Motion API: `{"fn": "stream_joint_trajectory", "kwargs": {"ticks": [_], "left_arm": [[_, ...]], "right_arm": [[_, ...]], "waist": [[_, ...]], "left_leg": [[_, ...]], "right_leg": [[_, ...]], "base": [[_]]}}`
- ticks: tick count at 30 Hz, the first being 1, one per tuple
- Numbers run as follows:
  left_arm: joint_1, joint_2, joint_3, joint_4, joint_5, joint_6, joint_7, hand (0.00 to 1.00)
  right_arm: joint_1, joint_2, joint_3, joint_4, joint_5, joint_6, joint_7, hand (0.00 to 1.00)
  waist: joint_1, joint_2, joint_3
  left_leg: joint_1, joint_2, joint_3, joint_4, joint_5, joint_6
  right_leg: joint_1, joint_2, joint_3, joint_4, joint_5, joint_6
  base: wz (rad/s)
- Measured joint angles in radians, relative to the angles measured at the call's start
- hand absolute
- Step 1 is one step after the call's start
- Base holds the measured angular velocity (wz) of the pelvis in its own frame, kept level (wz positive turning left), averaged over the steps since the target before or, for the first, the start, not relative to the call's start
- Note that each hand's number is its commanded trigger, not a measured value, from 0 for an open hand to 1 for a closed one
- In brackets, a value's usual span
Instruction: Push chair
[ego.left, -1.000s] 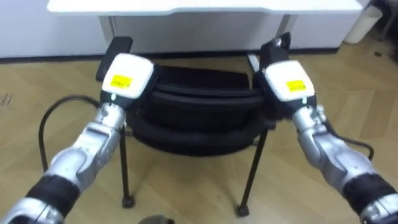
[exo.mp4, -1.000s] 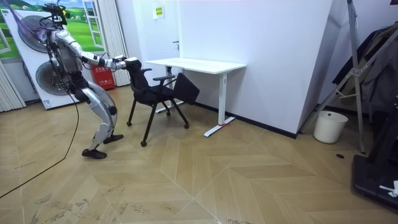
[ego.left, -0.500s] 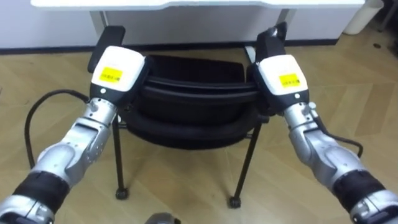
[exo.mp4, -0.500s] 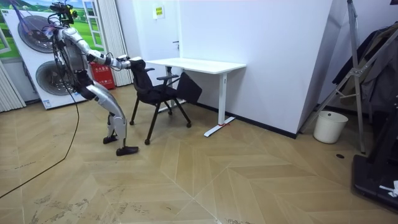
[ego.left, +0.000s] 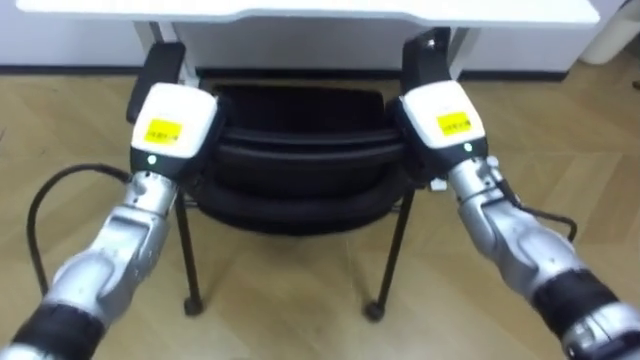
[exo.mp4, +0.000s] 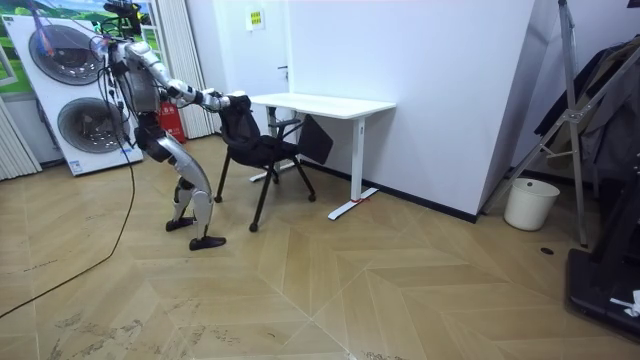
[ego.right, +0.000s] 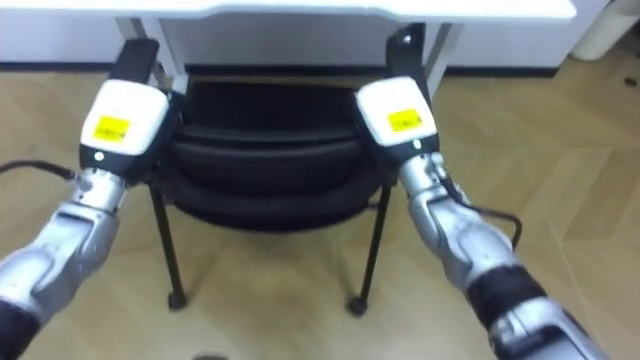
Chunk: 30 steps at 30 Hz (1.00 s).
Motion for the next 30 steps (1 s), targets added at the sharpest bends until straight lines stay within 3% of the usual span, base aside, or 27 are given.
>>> {"fn": "stream_joint_trajectory", "kwargs": {"ticks": [2,4,7,9,10,12,14,15,16,17,20,23,30], "left_arm": [[0.016,-0.013,-0.003,0.004,0.001,0.003,-0.001,1.0],[0.03,-0.02,0.001,0.005,0.0,0.002,0.0,1.0],[0.031,-0.039,0.005,0.017,0.0,0.001,0.001,1.0],[0.027,-0.042,0.006,0.02,0.0,-0.003,0.0,1.0],[0.017,-0.046,0.006,0.029,0.002,-0.01,0.0,1.0],[0.01,-0.055,0.002,0.035,0.003,-0.015,0.0,1.0],[0.01,-0.06,-0.009,0.034,0.003,-0.016,0.0,1.0],[0.01,-0.058,-0.01,0.032,0.003,-0.016,-0.003,1.0],[0.011,-0.046,-0.013,0.029,0.003,-0.017,-0.004,1.0],[0.006,-0.034,-0.012,0.029,0.001,-0.018,-0.011,1.0],[-0.006,-0.029,-0.012,0.034,0.0,-0.02,-0.021,1.0],[-0.006,-0.021,-0.011,0.032,0.0,-0.031,-0.022,1.0],[-0.006,-0.012,0.001,0.029,0.001,-0.034,-0.027,1.0]], "right_arm": [[0.02,0.0,0.001,0.002,0.0,-0.002,0.003,1.0],[0.026,-0.001,0.001,0.002,0.0,-0.009,0.002,1.0],[0.026,-0.007,-0.001,0.001,0.0,-0.009,0.006,1.0],[0.026,-0.012,-0.004,0.0,0.0,-0.013,0.006,1.0],[0.025,-0.019,-0.007,0.0,0.002,-0.019,0.007,1.0],[0.025,-0.019,-0.011,0.0,0.004,-0.03,0.011,1.0],[0.027,-0.031,-0.011,0.009,0.01,-0.038,0.019,1.0],[0.027,-0.031,-0.012,0.012,0.01,-0.041,0.022,1.0],[0.027,-0.03,-0.013,0.017,0.012,-0.043,0.025,1.0],[0.029,-0.017,-0.012,0.019,0.012,-0.042,0.024,1.0],[0.029,-0.016,-0.018,0.017,0.008,-0.042,0.023,1.0],[0.038,-0.024,-0.018,-0.001,-0.005,-0.043,0.023,1.0],[0.038,-0.03,-0.024,-0.034,-0.025,-0.043,0.048,1.0]], "waist": [[0.007,0.014,0.0016],[0.013,0.027,0.0006],[0.023,0.032,-0.0022],[0.02,0.034,-0.0033],[0.014,0.028,-0.0015],[0.005,0.009,0.0094],[0.007,0.012,0.0095],[0.008,0.016,0.0102],[0.013,0.027,0.003],[0.002,0.02,0.0029],[-0.007,0.02,0.0024],[-0.026,0.018,0.0011],[-0.053,0.012,-0.0045]], "left_leg": [[-0.002,0.004,-0.05,0.098,0.02,0.033],[-0.001,0.003,-0.061,0.145,0.035,0.047],[-0.012,-0.007,-0.069,0.2,0.052,0.046],[-0.03,-0.024,-0.1,0.228,0.068,0.048],[-0.035,-0.051,-0.122,0.231,0.072,0.048],[-0.058,-0.108,-0.125,0.21,0.038,0.054],[-0.12,-0.178,-0.088,0.097,0.019,0.059],[-0.131,-0.189,-0.077,0.046,0.02,0.06],[-0.145,-0.207,-0.071,0.017,0.053,0.091],[-0.135,-0.216,-0.071,0.014,0.05,0.104],[-0.129,-0.225,-0.049,-0.018,0.066,0.127],[-0.124,-0.235,-0.043,-0.041,0.076,0.141],[-0.107,-0.248,-0.026,-0.146,0.127,0.162]], "right_leg": [[0.048,0.018,-0.007,0.025,-0.041,-0.013],[0.062,0.026,0.004,0.046,-0.066,-0.016],[0.061,0.029,0.029,0.084,-0.097,-0.016],[0.06,0.024,0.033,0.088,-0.102,-0.016],[0.061,0.015,0.039,0.09,-0.106,-0.013],[0.063,-0.003,0.054,0.09,-0.107,-0.003],[0.066,0.002,0.092,0.087,-0.107,0.011],[0.07,0.004,0.096,0.086,-0.106,0.015],[0.069,0.009,0.109,0.093,-0.109,0.037],[0.067,0.016,0.119,0.084,-0.109,0.066],[0.072,0.016,0.132,0.032,-0.078,0.094],[0.081,0.006,0.137,-0.001,-0.064,0.109],[0.096,-0.009,0.139,-0.104,-0.005,0.117]], "base": [[0.0],[-0.19],[-0.2],[-0.05],[0.12],[0.11],[-0.28],[-0.57],[-0.39],[-0.24],[-0.14],[-0.03],[0.0]]}}
